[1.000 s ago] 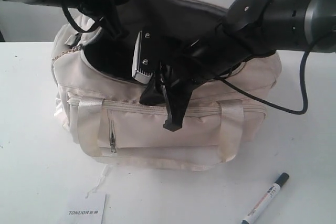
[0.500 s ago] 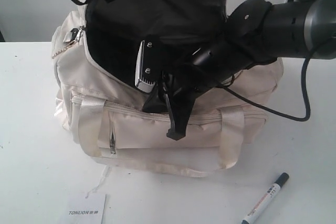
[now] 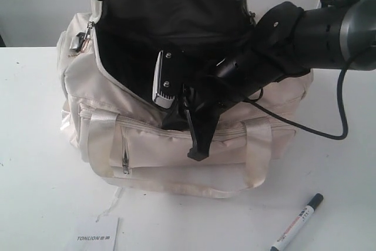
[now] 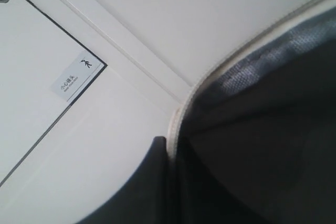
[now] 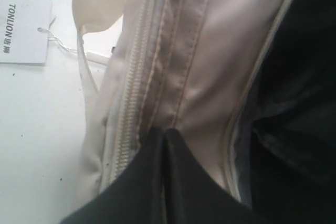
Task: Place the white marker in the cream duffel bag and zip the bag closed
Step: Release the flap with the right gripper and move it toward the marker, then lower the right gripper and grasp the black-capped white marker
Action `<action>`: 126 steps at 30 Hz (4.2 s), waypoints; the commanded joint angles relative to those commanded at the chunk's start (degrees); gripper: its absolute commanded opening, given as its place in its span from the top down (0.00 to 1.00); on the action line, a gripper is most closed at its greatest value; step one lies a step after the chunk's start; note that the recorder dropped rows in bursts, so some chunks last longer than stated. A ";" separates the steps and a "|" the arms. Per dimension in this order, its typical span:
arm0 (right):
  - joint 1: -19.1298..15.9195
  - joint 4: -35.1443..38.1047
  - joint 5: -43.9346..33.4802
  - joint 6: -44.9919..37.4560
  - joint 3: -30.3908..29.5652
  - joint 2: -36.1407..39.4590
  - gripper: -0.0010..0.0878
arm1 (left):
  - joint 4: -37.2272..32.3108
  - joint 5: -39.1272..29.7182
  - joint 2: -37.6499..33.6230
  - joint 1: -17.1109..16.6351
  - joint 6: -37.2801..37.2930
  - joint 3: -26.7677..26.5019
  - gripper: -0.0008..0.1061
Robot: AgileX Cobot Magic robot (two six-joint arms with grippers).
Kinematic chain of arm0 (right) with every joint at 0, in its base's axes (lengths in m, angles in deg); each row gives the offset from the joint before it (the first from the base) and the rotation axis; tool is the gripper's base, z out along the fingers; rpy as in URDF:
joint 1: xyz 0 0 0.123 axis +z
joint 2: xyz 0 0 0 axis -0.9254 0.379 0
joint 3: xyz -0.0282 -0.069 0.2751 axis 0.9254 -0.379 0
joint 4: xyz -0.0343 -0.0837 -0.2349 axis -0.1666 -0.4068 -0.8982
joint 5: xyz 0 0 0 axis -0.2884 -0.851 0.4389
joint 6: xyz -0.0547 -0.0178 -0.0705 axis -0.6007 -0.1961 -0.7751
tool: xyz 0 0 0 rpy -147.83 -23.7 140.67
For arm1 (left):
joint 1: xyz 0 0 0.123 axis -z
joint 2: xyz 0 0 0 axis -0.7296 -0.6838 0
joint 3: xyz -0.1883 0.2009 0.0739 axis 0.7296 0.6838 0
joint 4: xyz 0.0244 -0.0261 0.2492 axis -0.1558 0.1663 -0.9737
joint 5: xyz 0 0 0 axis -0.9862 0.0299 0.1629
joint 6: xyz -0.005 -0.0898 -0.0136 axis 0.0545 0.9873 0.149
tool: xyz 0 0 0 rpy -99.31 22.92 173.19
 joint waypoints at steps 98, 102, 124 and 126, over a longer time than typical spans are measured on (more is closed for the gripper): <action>-9.60 -39.27 -9.05 150.65 -31.74 -25.09 0.42 | 0.12 -0.01 0.00 -0.23 0.00 0.00 0.99; -9.60 -40.22 -2.95 150.65 -31.74 -21.35 0.42 | 0.12 -0.01 0.00 -0.23 0.00 0.00 0.99; -9.60 -40.69 3.13 146.57 -27.21 -7.18 0.42 | 0.12 -0.01 0.00 -0.23 0.00 0.00 0.99; -9.60 -40.69 3.57 146.57 -27.21 -7.07 0.43 | 0.12 -0.01 0.00 -0.23 0.00 0.00 0.99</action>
